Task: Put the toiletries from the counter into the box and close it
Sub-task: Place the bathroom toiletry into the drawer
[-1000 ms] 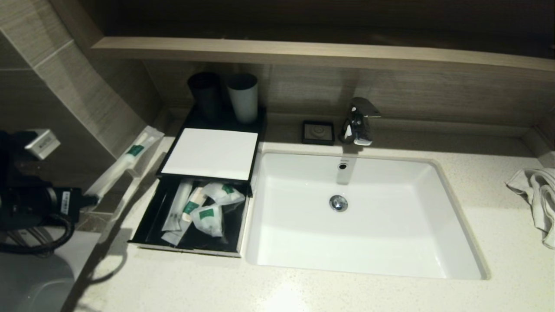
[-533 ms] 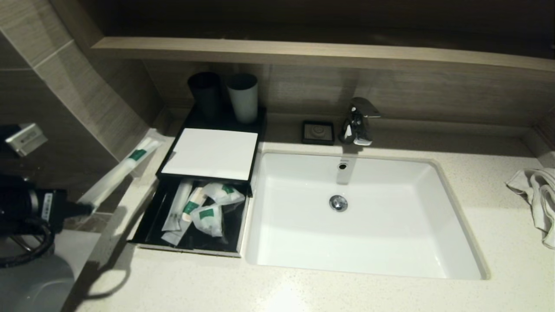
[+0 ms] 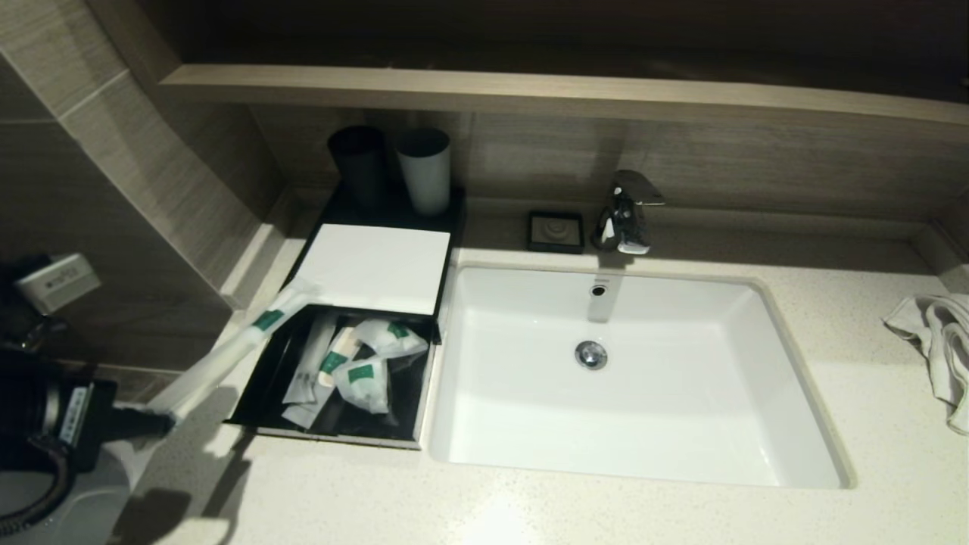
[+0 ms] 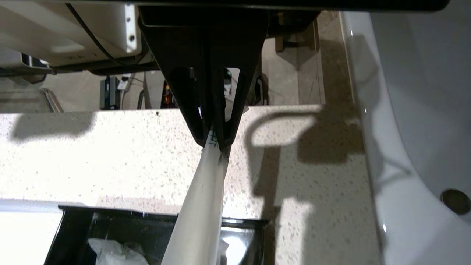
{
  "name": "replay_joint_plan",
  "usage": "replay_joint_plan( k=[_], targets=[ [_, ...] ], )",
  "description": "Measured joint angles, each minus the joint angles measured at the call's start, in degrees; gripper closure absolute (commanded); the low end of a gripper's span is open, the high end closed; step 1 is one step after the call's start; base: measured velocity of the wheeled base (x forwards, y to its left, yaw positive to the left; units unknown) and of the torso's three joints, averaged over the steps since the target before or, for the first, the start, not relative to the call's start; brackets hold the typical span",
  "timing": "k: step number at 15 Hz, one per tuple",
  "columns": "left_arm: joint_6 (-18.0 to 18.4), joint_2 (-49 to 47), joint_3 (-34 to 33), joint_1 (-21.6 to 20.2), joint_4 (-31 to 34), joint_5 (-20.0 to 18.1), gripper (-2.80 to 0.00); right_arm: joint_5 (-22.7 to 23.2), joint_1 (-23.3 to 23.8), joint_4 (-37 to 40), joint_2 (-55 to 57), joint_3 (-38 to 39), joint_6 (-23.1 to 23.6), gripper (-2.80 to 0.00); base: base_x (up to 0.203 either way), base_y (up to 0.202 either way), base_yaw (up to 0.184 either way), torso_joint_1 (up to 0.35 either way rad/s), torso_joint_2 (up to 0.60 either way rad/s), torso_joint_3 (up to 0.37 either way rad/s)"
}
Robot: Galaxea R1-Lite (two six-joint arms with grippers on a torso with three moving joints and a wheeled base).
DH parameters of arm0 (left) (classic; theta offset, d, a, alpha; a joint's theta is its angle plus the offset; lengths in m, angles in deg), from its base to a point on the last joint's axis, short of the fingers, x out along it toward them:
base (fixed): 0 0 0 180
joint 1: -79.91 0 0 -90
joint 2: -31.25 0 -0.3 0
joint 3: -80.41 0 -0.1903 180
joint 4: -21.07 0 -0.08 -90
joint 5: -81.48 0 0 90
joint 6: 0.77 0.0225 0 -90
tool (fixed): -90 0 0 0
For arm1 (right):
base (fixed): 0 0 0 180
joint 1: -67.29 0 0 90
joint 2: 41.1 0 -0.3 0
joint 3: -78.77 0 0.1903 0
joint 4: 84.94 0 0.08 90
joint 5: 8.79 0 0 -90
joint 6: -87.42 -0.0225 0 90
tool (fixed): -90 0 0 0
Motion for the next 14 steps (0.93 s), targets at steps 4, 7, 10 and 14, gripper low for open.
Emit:
replay_joint_plan(
  k=[4, 7, 10, 14],
  targets=[
    [-2.1, -0.3, 0.1, 2.3, 2.2, 0.0, 0.00, 0.0, 0.0, 0.0, 0.0, 0.0, 0.0, 0.00, 0.000, 0.000, 0.000, 0.000, 0.00, 0.000],
    [-7.1, -1.2, -0.4, 6.5, 3.6, 0.1, 0.00, 0.0, 0.0, 0.0, 0.0, 0.0, 0.0, 0.00, 0.000, 0.000, 0.000, 0.000, 0.00, 0.000],
    [-11.0, -2.7, -0.4, 9.7, 3.4, 3.0, 0.00, 0.0, 0.0, 0.0, 0.0, 0.0, 0.0, 0.00, 0.000, 0.000, 0.000, 0.000, 0.00, 0.000],
    [-13.7, -4.8, 0.1, 10.4, 2.7, 4.6, 0.00, 0.0, 0.0, 0.0, 0.0, 0.0, 0.0, 0.00, 0.000, 0.000, 0.000, 0.000, 0.00, 0.000]
  ],
)
